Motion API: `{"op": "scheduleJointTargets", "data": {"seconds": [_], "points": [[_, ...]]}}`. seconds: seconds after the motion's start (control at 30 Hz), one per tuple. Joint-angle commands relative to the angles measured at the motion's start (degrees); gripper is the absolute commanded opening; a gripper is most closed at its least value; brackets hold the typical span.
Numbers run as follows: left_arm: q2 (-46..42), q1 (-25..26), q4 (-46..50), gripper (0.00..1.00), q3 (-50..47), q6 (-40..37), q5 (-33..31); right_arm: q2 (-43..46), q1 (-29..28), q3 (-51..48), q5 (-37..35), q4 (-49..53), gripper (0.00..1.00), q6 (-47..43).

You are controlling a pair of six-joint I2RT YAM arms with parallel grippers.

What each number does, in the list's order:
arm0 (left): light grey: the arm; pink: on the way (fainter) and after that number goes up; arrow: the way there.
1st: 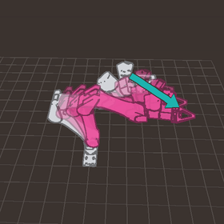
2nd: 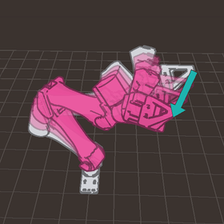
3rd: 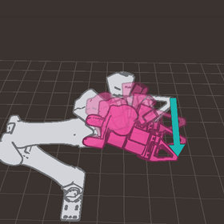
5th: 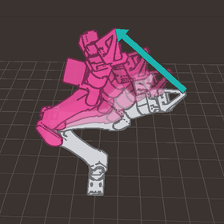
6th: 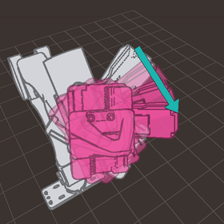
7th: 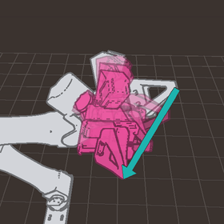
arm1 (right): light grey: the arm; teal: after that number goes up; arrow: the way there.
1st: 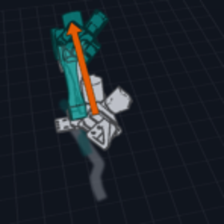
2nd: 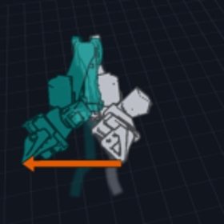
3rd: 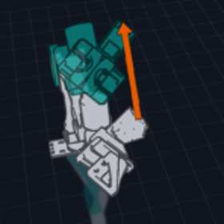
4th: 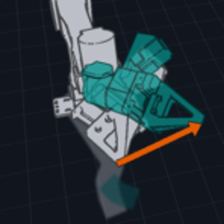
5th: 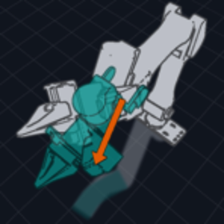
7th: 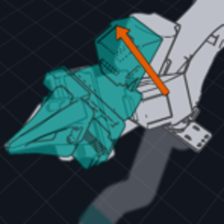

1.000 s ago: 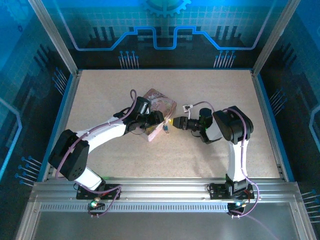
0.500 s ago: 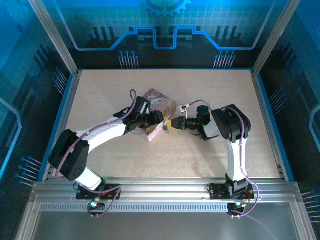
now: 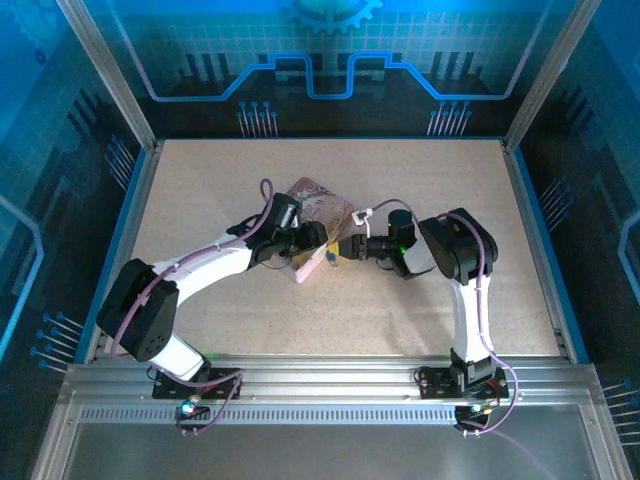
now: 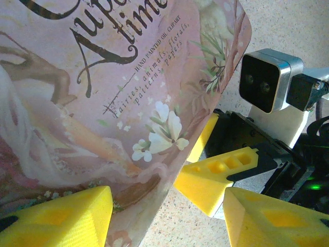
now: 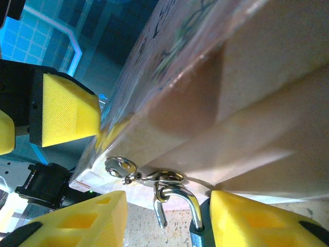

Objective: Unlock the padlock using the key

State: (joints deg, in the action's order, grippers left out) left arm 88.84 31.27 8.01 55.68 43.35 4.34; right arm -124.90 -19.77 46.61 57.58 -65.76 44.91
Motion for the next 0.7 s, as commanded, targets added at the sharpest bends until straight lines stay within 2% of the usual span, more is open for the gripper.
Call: {"op": "scheduleJointTargets", "data": {"seconds": [0.0,0.37,0.67], "points": [[0.63,-0.42,0.13,0.6,-0.62,-0.64,-0.21,-0.61,-0.53,-0.37,1.7,0.04,0.44,-1.05],[0.62,-0.52,0.35,0.6,-0.73,-0.65,-0.38,0.25,0.07,-2.42,1.94,-0.4,0.32,-1.61],[0.55,-0.55,0.43,0.6,-0.66,-0.68,-0.38,0.21,-0.01,-1.78,1.42,-0.22,0.13,-1.26]]}}
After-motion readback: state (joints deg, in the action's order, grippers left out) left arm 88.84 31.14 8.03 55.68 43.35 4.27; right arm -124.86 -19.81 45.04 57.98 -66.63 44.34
